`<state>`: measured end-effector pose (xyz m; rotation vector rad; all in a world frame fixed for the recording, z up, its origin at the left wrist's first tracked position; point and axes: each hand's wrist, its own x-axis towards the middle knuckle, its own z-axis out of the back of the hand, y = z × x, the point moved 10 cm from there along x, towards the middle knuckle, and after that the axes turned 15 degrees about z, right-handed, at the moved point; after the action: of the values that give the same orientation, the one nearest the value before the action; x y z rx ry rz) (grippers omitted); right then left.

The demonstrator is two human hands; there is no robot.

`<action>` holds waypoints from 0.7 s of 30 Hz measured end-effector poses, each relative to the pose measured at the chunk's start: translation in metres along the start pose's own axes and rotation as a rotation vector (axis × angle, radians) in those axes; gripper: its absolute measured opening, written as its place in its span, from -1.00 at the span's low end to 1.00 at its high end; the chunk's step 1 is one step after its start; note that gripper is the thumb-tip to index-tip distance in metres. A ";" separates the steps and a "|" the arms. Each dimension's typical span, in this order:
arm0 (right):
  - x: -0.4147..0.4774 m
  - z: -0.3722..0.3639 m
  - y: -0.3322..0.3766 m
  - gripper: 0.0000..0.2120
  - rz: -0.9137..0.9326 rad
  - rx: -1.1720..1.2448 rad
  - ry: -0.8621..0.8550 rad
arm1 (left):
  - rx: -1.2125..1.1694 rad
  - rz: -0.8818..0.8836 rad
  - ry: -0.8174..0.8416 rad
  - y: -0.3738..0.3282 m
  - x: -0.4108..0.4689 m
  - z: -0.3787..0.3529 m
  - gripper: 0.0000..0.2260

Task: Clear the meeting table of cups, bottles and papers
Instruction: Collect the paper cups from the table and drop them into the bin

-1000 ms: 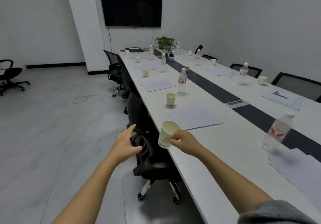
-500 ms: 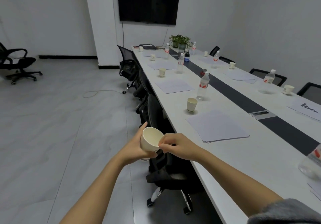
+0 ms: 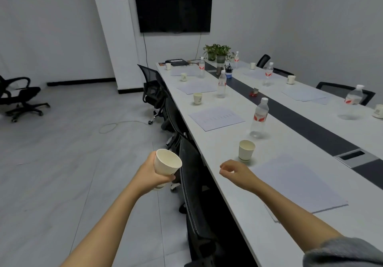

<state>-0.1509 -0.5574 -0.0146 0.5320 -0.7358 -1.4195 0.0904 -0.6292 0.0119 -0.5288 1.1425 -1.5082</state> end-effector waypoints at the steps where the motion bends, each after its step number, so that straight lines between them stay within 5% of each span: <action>1: 0.010 -0.001 -0.013 -0.92 -0.029 -0.009 0.009 | -0.007 0.005 -0.009 0.000 0.015 0.000 -0.40; 11: 0.078 -0.014 -0.093 -0.87 -0.294 -0.068 0.008 | 0.027 0.022 0.041 0.017 0.125 0.009 -0.42; 21: 0.136 0.001 -0.114 -0.85 -0.548 -0.130 -0.236 | 0.059 -0.092 0.191 -0.021 0.252 0.046 -0.41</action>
<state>-0.2305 -0.7036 -0.0777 0.4883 -0.7057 -2.0528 0.0464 -0.8815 -0.0132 -0.4081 1.2294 -1.6948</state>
